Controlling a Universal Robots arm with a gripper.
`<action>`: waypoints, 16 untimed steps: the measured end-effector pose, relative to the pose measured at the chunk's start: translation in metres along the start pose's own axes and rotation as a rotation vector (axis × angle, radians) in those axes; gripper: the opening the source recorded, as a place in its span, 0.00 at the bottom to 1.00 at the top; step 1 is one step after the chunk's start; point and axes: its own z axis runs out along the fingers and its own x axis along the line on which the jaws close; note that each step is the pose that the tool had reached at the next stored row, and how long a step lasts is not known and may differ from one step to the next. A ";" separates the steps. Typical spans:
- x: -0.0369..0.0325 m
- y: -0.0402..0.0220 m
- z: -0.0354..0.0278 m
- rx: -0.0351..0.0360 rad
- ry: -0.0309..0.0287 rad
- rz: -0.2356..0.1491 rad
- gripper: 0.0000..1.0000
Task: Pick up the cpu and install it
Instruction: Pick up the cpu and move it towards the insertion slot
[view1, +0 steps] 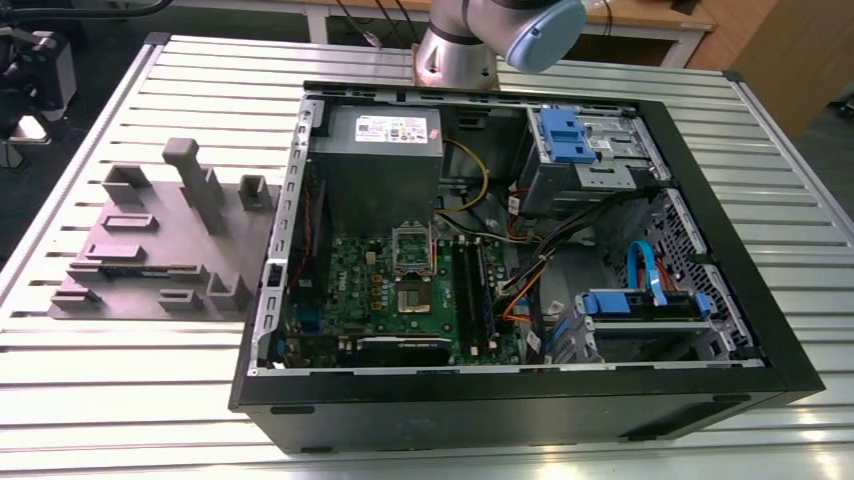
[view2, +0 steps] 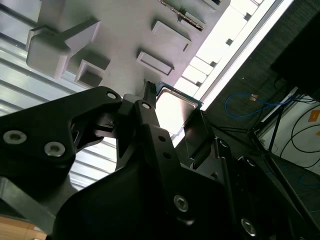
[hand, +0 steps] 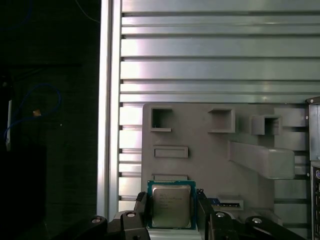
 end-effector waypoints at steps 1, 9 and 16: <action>0.0000 0.0000 -0.0002 -0.0001 -0.0001 0.000 0.47; 0.0001 0.0002 -0.0012 -0.0001 -0.0001 0.000 0.47; 0.0001 0.0002 -0.0023 0.0000 0.0000 0.000 0.47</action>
